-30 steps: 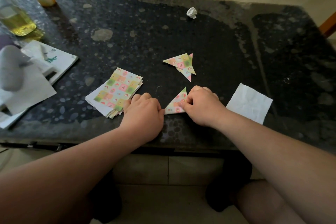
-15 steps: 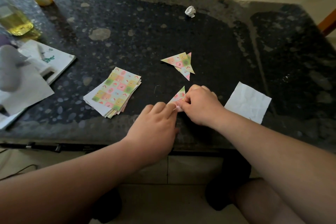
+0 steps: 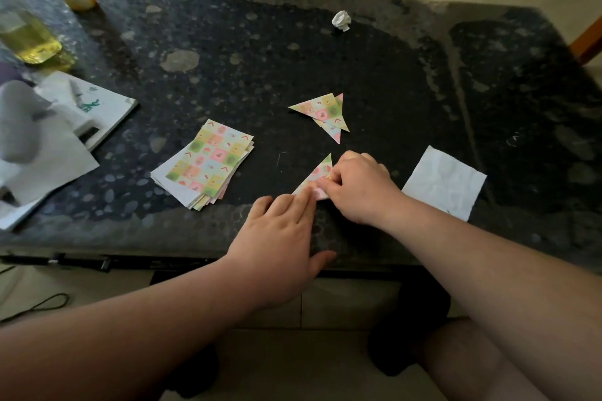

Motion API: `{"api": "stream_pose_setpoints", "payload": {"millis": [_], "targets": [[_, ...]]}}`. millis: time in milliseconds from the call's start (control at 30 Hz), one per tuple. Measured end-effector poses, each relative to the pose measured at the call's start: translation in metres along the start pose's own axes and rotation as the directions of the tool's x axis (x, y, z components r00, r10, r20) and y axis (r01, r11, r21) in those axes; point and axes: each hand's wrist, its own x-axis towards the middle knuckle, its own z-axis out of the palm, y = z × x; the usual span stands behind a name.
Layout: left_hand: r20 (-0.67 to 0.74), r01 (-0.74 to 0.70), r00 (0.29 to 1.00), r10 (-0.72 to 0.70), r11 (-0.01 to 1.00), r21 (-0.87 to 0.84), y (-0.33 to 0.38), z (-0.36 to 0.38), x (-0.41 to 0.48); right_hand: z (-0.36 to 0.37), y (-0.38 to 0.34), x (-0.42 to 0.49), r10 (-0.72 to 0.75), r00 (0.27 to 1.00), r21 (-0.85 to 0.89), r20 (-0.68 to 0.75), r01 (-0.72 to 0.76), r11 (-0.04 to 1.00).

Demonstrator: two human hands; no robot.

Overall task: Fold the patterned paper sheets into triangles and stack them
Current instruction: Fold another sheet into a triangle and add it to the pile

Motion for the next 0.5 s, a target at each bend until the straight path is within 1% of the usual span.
{"api": "stream_pose_setpoints", "payload": {"millis": [67,133,233,400,500], "targets": [[0.019,0.004,1.000,-0.004,1.000,-0.005,-0.001,0.000,0.000,-0.003,0.001,0.000,0.015,0.999,0.042,0.034,-0.017,0.999],[0.043,-0.003,0.999,0.003,1.000,0.003,-0.002,-0.001,0.001,-0.009,0.002,0.001,0.036,0.993,0.081,0.113,-0.045,0.996],[0.060,-0.004,0.998,0.004,1.000,0.007,-0.003,-0.003,0.004,-0.019,0.000,0.003,0.055,0.975,0.012,0.217,-0.059,0.998],[0.048,0.001,0.999,-0.001,1.000,0.001,-0.006,-0.004,0.006,-0.022,-0.008,0.002,0.079,0.972,-0.093,0.221,-0.060,0.994],[0.045,0.010,0.999,-0.010,1.000,0.002,-0.006,-0.004,0.006,-0.022,-0.006,-0.002,0.118,0.974,-0.090,0.196,-0.102,0.991]]}}
